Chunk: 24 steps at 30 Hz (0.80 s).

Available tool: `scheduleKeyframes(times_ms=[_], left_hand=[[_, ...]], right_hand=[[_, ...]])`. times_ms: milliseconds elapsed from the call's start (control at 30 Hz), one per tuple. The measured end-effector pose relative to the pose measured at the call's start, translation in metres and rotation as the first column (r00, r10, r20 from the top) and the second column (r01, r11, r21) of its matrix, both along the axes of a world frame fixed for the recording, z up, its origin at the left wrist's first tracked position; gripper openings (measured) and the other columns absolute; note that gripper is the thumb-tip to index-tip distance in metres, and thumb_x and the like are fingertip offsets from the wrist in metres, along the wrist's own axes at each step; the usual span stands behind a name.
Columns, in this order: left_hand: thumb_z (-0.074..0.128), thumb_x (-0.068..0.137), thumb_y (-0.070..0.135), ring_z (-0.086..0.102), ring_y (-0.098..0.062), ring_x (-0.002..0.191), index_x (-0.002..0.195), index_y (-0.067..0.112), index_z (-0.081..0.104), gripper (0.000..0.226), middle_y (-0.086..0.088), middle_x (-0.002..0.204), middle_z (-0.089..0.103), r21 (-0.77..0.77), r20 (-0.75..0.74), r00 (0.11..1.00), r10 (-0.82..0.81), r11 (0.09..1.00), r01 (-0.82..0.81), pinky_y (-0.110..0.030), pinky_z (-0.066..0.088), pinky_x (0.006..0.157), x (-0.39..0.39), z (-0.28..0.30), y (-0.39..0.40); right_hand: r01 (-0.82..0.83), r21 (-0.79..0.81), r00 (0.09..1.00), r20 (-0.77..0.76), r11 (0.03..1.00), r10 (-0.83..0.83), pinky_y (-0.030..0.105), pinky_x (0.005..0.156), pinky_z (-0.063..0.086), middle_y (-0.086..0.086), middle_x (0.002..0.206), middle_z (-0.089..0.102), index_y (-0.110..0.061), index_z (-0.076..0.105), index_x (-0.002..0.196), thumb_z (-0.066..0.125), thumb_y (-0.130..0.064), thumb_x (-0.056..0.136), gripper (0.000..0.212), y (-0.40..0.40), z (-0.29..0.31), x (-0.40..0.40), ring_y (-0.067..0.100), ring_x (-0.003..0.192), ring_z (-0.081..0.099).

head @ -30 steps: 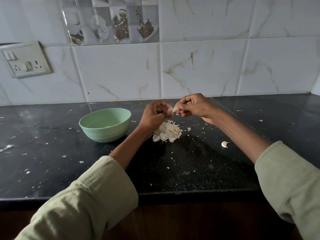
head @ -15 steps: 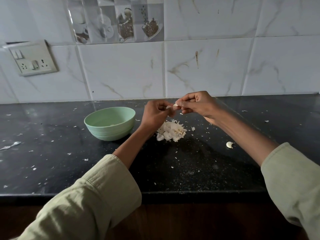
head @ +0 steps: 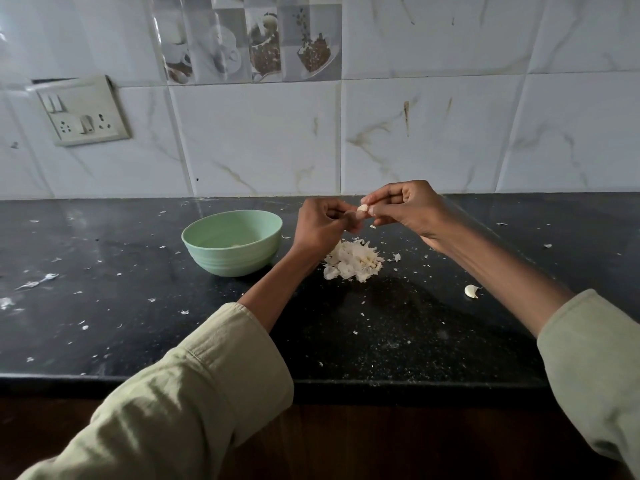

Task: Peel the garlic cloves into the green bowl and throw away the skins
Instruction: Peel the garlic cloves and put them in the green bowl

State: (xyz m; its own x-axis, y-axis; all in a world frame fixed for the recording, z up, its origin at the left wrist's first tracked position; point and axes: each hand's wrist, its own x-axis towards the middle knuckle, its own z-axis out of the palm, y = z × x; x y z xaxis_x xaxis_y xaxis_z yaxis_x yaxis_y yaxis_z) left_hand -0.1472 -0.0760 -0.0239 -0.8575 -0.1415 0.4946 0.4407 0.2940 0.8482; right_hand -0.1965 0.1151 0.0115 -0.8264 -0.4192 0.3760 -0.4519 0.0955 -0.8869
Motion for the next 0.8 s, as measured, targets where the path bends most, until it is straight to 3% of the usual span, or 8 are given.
scheduleKeyframes(times_ms=[200, 467, 567, 667, 800], left_hand=[[0.073, 0.098, 0.016, 0.076, -0.021, 0.075, 0.095, 0.006, 0.079, 0.013, -0.015, 0.086, 0.079, 0.05, 0.022, 0.999, -0.046, 0.998, 0.045, -0.019, 0.054, 0.069, -0.0035, -0.005, 0.0024], [0.068, 0.102, 0.018, 0.075, -0.02, 0.074, 0.091, 0.011, 0.08, 0.018, -0.013, 0.085, 0.079, 0.061, 0.042, 0.999, -0.027, 0.998, 0.024, -0.025, 0.055, 0.075, -0.008, -0.0064, 0.0018], [0.068, 0.101, 0.016, 0.075, -0.02, 0.075, 0.09, 0.012, 0.079, 0.016, -0.013, 0.084, 0.079, 0.03, 0.028, 0.999, 0.022, 0.999, -0.023, -0.025, 0.057, 0.075, -0.0089, -0.0064, -0.0002], [0.071, 0.1, 0.015, 0.074, -0.015, 0.073, 0.091, 0.012, 0.079, 0.012, -0.011, 0.083, 0.079, -0.049, 0.011, 0.997, 0.076, 0.996, -0.076, -0.022, 0.059, 0.073, -0.0069, -0.0047, 0.0002], [0.074, 0.098, 0.019, 0.073, -0.011, 0.071, 0.092, 0.011, 0.08, 0.011, -0.007, 0.08, 0.079, -0.113, 0.011, 0.995, 0.094, 0.989, -0.093, -0.023, 0.059, 0.071, -0.0067, -0.004, 0.0012]], right_hand=[[0.042, 0.03, 0.999, -0.006, 0.999, -0.042, 0.036, 0.08, 0.065, 0.02, 0.092, 0.078, -0.004, 0.075, 0.1, 0.08, 0.005, 0.082, 0.02, -0.0026, -0.0011, -0.0011, 0.028, 0.081, 0.072], [0.082, 0.119, 0.992, -0.108, 0.99, -0.069, 0.043, 0.083, 0.065, 0.011, 0.086, 0.078, -0.007, 0.074, 0.1, 0.081, -0.004, 0.084, 0.017, -0.0047, -0.0004, 0.0023, 0.029, 0.083, 0.076], [0.133, 0.168, 0.968, -0.233, 0.977, -0.092, 0.034, 0.074, 0.065, 0.002, 0.088, 0.079, -0.012, 0.076, 0.102, 0.08, -0.019, 0.091, 0.014, -0.0039, 0.0012, 0.0043, 0.019, 0.077, 0.076], [0.218, 0.188, 0.889, -0.443, 0.958, -0.115, 0.012, 0.065, 0.05, -0.01, 0.091, 0.077, -0.017, 0.079, 0.097, 0.082, -0.025, 0.088, 0.012, -0.0044, 0.0035, 0.0082, -0.007, 0.071, 0.066], [0.258, 0.208, 0.853, -0.508, 0.943, -0.121, 0.013, 0.065, 0.05, -0.009, 0.079, 0.076, -0.02, 0.082, 0.086, 0.085, -0.022, 0.084, 0.005, -0.0043, 0.0027, 0.0067, 0.003, 0.072, 0.069]])
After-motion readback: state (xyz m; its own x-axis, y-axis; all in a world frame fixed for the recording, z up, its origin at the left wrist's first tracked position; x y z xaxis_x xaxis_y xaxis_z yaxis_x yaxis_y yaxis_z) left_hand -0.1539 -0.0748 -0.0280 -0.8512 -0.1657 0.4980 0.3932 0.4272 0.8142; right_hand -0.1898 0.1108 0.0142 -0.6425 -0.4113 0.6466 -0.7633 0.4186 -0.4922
